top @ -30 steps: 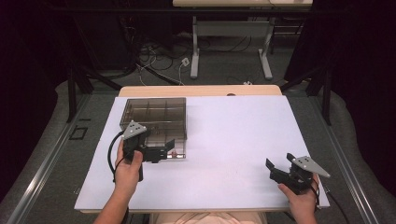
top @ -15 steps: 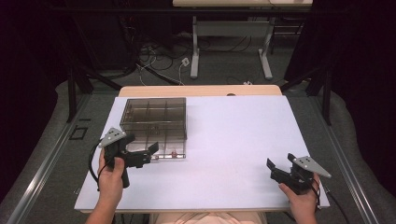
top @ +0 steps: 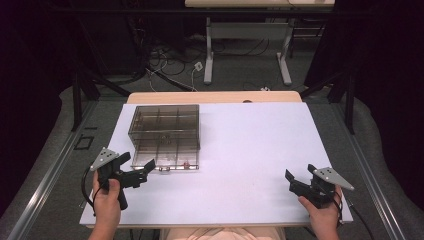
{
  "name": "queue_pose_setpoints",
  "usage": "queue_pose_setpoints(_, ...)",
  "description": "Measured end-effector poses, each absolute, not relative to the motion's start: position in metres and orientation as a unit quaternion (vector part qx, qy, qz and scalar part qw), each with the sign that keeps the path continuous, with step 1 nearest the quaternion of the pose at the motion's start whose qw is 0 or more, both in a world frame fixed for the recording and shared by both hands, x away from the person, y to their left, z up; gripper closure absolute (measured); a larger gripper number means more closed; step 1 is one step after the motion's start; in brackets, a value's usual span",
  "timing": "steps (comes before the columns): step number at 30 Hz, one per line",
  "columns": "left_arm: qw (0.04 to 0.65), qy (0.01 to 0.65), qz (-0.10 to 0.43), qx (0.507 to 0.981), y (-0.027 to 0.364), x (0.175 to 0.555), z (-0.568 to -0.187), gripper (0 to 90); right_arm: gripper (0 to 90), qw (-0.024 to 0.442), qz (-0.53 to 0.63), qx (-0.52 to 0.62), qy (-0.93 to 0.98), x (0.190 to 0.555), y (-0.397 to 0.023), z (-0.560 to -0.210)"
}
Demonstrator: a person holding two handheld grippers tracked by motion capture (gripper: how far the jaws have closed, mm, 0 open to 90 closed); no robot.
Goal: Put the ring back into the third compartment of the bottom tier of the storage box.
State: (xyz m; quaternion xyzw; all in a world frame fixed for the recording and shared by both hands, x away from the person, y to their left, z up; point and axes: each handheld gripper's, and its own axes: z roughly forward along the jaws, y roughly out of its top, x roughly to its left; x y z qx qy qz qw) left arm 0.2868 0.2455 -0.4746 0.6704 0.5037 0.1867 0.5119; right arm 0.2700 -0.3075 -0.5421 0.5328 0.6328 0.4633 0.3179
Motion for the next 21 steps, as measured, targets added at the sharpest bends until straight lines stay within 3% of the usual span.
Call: queue_pose_setpoints(21, 0.509, 0.528, 0.191, 0.653, 0.274, 0.281, -0.499, 0.7, 14.3, 0.319, 0.464, 0.529, 0.635, 0.27, -0.308, -0.542)
